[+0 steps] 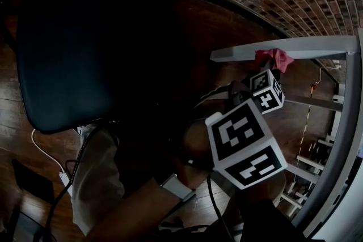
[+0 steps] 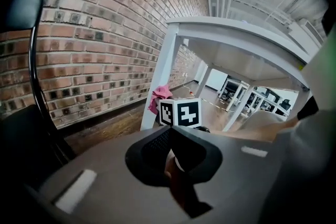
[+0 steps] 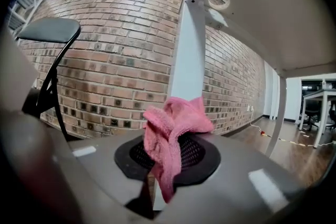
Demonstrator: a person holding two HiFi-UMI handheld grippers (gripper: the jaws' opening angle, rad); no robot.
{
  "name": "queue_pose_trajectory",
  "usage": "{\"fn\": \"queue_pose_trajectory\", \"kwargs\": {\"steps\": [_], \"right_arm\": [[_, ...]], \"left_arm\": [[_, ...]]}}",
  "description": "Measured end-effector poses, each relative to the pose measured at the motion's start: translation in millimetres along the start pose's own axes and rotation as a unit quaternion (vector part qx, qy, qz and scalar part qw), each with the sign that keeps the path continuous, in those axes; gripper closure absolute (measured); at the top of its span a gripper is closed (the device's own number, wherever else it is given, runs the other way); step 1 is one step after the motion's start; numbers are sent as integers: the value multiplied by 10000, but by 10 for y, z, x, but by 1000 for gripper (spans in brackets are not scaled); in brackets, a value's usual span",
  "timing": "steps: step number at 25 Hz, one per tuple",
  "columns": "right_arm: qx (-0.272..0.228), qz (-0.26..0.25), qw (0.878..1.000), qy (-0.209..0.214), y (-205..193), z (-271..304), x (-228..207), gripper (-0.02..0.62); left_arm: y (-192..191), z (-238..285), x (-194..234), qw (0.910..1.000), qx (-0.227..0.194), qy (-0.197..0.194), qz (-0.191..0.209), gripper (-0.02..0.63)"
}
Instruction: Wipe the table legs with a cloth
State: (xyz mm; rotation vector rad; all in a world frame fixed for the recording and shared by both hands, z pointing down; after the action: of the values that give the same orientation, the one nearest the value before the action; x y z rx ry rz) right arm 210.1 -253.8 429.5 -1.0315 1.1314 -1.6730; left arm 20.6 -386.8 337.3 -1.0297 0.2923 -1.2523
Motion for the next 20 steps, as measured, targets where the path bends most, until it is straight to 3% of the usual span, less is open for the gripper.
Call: {"fn": "queue_pose_trajectory", "kwargs": {"steps": [9,20], "right_arm": [[171,487,9967,629,-461,138,-74,541],[853,365,9906,1004,-1118,384,-43,541]], "left_arm": [[-198,131,165,9979,265,192,-565,612],[-274,399,122,9973,608,66,-417,612]]}}
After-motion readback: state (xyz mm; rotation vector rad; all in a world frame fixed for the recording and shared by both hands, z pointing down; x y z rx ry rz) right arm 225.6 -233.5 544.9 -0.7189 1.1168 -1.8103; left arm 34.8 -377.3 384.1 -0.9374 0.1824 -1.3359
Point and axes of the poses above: the fingertips, and each gripper's own axes: z forward along the fingers, x to its left, y out of its top, the point moved 10 cm from there along -z, backward along the fingers, and after that the axes turned 1 degree about x, right-handed, at the moved point
